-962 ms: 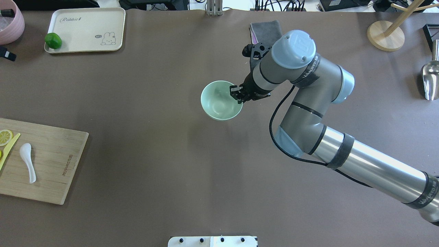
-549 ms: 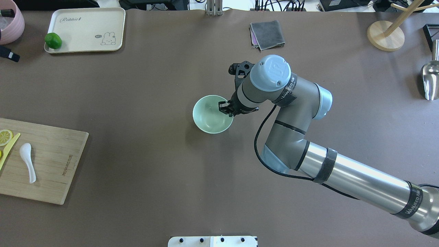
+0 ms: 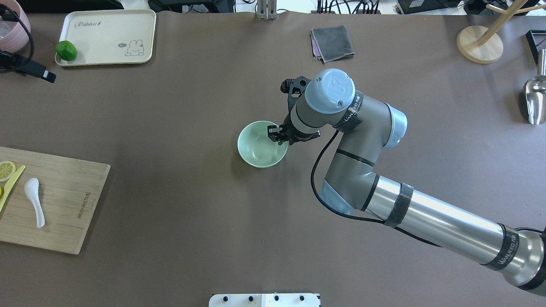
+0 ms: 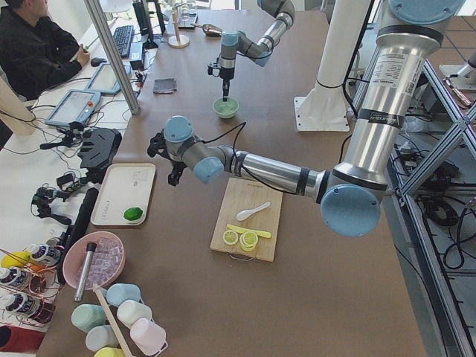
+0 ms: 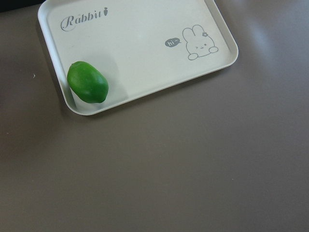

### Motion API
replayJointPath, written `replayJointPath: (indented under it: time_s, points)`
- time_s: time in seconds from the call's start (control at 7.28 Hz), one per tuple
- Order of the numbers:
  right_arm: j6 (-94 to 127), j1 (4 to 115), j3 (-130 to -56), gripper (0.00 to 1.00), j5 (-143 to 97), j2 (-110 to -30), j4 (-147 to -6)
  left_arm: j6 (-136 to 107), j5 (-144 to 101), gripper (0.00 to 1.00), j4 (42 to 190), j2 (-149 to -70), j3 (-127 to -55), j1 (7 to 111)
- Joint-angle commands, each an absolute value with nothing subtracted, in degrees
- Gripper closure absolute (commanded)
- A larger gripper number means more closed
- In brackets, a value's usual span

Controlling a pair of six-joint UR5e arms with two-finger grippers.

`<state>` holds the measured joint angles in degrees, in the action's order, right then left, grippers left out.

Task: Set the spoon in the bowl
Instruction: 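Release the bowl and withdraw the right gripper while the left reaches for the spoon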

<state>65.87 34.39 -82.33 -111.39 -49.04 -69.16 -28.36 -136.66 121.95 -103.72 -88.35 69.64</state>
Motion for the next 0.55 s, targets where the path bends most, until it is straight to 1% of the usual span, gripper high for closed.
replayJointPath:
  time_s: [0.0, 0.14, 0.41]
  points:
    - [65.8, 40.8, -83.1, 0.0, -115.0, -48.9, -69.3, -35.6, -136.2, 0.03, 124.2, -103.5, -88.9, 67.2]
    - [64.0, 44.6, -83.3, 0.0, -118.4, -49.6, -69.1, -41.3, -136.1, 0.03, 124.0, -101.8, -92.4, 66.4]
    - [54.6, 51.4, -84.1, 0.0, -123.9, -53.7, -68.7, -43.7, -129.8, 0.03, 123.5, -90.9, -101.5, 62.7]
